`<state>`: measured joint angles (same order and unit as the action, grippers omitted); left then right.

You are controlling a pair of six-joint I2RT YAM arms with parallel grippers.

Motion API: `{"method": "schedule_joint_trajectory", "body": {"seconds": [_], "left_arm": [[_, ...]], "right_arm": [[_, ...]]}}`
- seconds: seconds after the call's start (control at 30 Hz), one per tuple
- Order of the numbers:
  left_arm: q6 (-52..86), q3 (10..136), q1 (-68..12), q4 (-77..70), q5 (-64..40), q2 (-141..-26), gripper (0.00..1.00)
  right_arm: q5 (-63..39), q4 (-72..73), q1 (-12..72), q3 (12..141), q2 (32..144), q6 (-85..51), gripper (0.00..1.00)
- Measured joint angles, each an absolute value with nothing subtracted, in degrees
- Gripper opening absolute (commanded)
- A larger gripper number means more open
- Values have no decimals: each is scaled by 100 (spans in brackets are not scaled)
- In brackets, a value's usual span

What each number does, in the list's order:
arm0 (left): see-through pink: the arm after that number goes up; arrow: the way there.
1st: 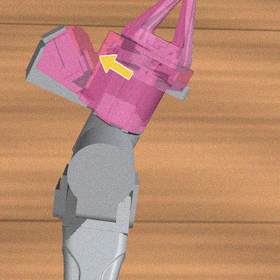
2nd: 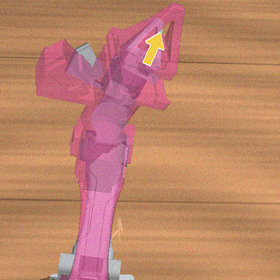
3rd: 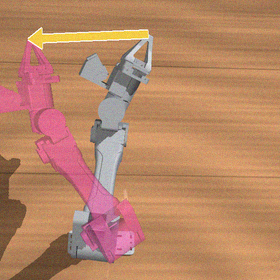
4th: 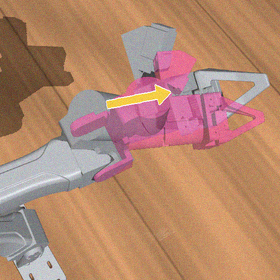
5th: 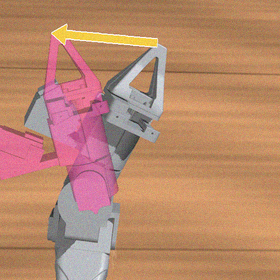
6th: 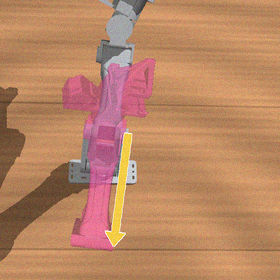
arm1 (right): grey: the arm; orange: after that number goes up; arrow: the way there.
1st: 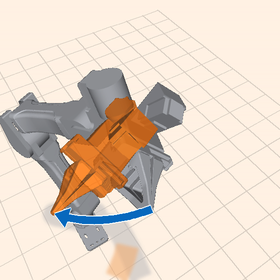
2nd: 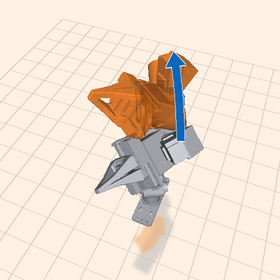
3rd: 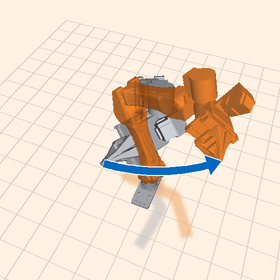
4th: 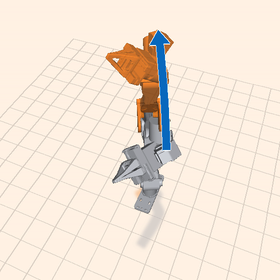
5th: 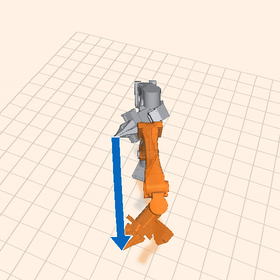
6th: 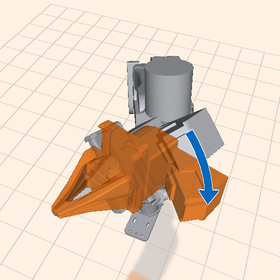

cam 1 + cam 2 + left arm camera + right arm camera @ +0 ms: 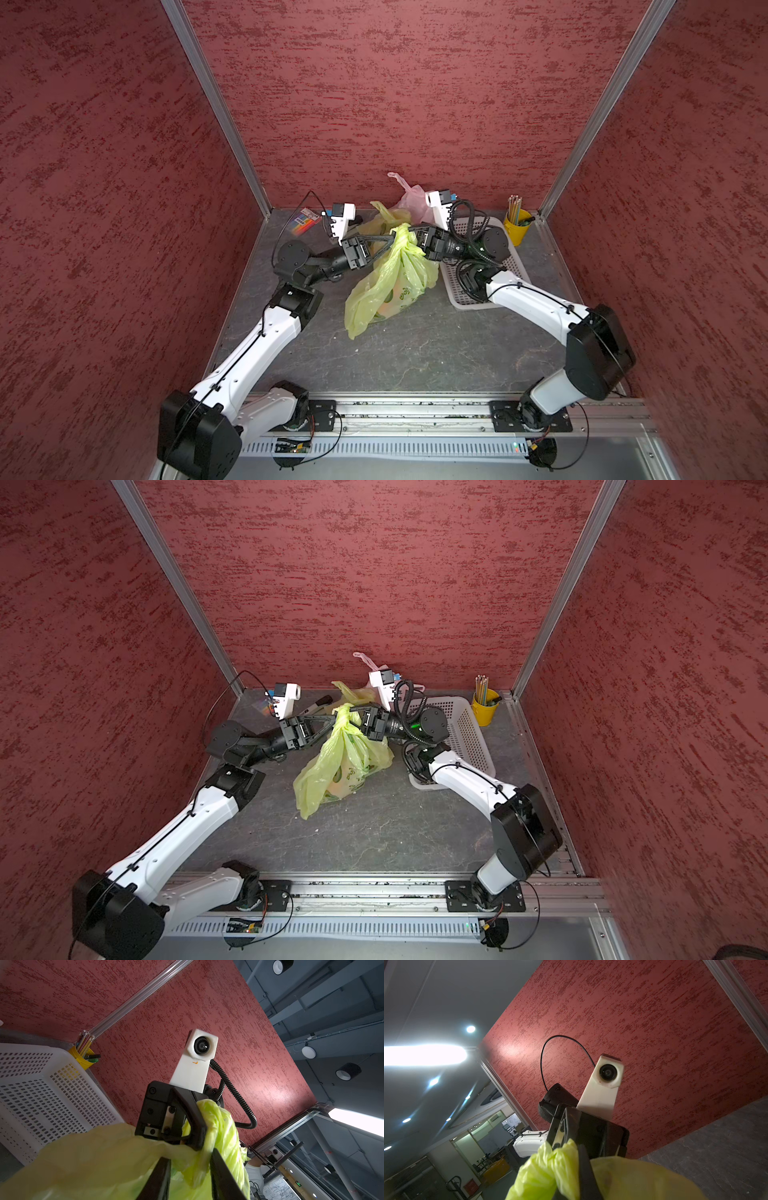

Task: Place the peach into a plastic bag & tie a knot
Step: Adjust the plastic bag at the center of the board.

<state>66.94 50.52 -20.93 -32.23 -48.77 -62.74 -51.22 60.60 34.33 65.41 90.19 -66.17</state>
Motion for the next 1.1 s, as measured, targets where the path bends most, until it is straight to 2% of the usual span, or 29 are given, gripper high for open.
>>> {"method": "schedule_joint_trajectory", "body": {"seconds": [0.07, 0.13, 0.2, 0.67, 1.1], "left_arm": [[6713, 5076, -2095, -3251, -4895, -6272, 17], [6729, 5085, -2086, -3236, -4904, -6272, 5], [6722, 5100, -2060, -3249, -4897, -6270, 0], [6191, 5092, -2058, -2355, -4801, -5977, 0], [5269, 4252, -2023, -1756, -4125, -5231, 0]], "right_arm": [[-5124, 6066, 3446, 6508, 9019, -6615, 0], [-5096, 6084, 3448, 6479, 9017, -6604, 0], [-5046, 6097, 3402, 6462, 9011, -6569, 0], [-5157, 5531, 3435, 6390, 8879, -6158, 1], [-5245, 3656, 3326, 6187, 8718, -4842, 55]]}}
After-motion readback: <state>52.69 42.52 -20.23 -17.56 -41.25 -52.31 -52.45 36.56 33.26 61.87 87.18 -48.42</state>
